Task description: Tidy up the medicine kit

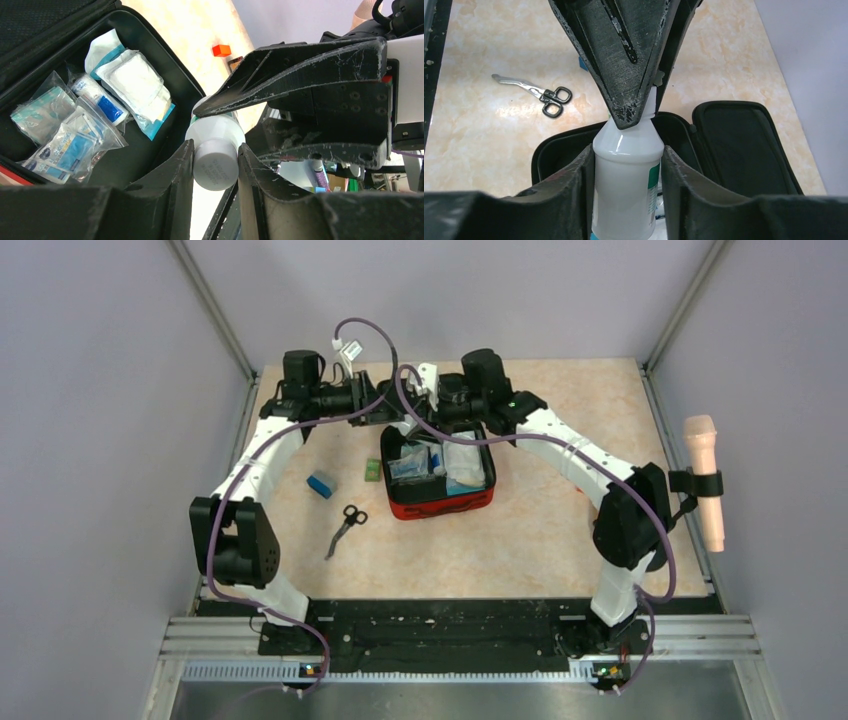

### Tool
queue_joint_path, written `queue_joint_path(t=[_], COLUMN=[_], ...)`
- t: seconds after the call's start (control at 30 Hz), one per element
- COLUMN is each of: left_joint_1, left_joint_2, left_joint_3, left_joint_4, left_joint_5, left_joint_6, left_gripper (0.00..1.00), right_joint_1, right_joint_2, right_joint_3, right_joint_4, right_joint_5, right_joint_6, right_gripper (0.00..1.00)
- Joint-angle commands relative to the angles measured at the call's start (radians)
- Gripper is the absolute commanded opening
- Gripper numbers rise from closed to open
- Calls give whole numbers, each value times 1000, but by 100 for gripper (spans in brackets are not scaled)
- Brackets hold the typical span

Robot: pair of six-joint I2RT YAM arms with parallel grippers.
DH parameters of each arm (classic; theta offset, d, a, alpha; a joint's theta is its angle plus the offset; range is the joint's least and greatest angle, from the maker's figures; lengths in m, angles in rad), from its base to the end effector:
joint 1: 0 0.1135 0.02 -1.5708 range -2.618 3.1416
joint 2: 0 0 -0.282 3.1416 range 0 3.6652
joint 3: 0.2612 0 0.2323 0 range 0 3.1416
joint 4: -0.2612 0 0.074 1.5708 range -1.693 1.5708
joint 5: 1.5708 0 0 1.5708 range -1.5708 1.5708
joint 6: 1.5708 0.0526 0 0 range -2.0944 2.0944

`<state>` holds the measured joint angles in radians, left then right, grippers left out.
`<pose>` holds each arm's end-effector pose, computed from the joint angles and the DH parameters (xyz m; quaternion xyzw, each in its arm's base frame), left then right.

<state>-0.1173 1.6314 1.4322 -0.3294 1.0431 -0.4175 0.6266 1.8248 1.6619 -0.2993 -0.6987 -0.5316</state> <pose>0.3479 -0.0868 0.3587 0.1328 0.7806 -0.5308 0.3021 0.3239 0.2762 0.3583 -0.5880 0.5701 0.3142 0.4802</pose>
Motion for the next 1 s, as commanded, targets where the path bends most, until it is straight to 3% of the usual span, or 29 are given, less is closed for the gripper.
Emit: queue_joint_path(t=[0.0, 0.07, 0.13, 0.33, 0.53, 0.97], left_joint_1=[-4, -2, 2, 92, 201, 226], left_joint_2=[-44, -44, -50, -109, -183, -286], left_joint_3=[1, 13, 39, 79, 16, -96], left_joint_4=[48, 23, -29, -155, -172, -173], left_joint_5=[67, 47, 11, -130, -160, -203], left_joint_6=[-24, -1, 47, 134, 144, 178], left_gripper=[1, 28, 46, 74, 75, 72], right_joint_1=[1, 1, 2, 1, 1, 22], right_joint_2=[-3, -2, -2, -2, 92, 379], right_joint_3=[-7, -10, -15, -100, -82, 219], right_joint_4=[9, -2, -35, -144, -290, -652], right_joint_5=[23, 25, 26, 21, 18, -95], right_joint_6=[-60, -98, -169, -440, -595, -710], right_gripper=[31, 25, 23, 21, 19, 23])
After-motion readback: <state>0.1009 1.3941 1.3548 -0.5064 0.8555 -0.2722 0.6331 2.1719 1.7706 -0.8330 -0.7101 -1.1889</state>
